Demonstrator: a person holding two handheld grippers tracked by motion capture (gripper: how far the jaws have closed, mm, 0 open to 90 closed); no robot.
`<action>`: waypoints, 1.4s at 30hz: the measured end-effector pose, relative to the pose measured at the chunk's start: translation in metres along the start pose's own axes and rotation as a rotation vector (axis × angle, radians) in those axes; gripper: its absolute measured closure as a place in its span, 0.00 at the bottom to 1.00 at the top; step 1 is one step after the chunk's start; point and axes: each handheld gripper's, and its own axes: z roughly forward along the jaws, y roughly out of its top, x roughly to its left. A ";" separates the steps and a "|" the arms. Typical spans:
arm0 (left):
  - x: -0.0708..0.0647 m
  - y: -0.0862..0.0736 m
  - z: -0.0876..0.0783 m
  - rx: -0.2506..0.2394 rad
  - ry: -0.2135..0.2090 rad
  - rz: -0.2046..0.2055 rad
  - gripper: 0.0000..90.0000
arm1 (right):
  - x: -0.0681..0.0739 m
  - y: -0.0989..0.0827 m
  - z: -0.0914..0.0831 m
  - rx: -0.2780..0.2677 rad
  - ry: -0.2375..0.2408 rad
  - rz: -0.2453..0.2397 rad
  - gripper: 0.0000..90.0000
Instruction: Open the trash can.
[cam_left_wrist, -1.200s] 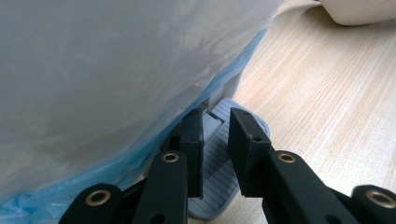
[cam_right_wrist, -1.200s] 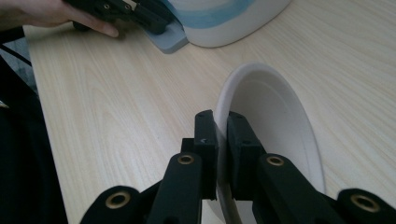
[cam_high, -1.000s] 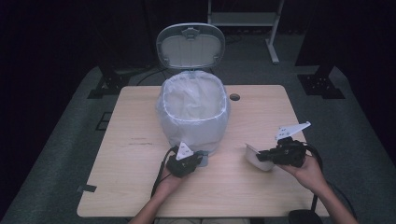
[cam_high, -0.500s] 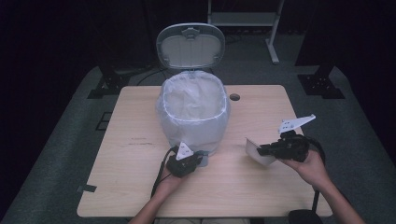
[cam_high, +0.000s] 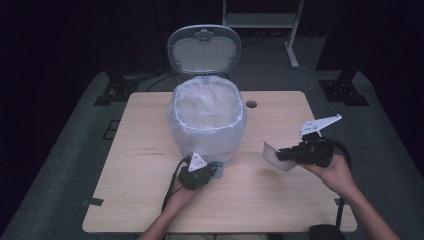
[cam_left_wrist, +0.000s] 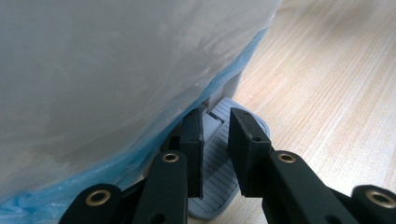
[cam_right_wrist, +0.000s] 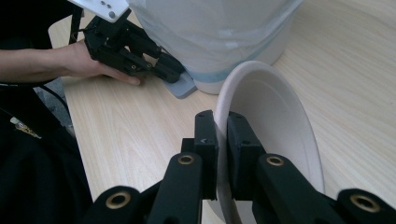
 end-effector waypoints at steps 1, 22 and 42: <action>0.000 0.000 0.000 0.000 0.000 0.000 0.84 | 0.000 0.001 -0.001 0.001 -0.003 -0.005 0.93; 0.000 0.000 0.000 -0.002 0.000 -0.003 0.84 | 0.006 0.024 -0.015 -0.006 -0.010 -0.018 0.93; 0.000 0.000 0.000 0.002 -0.001 -0.003 0.84 | 0.011 0.046 -0.034 -0.020 -0.023 -0.032 0.93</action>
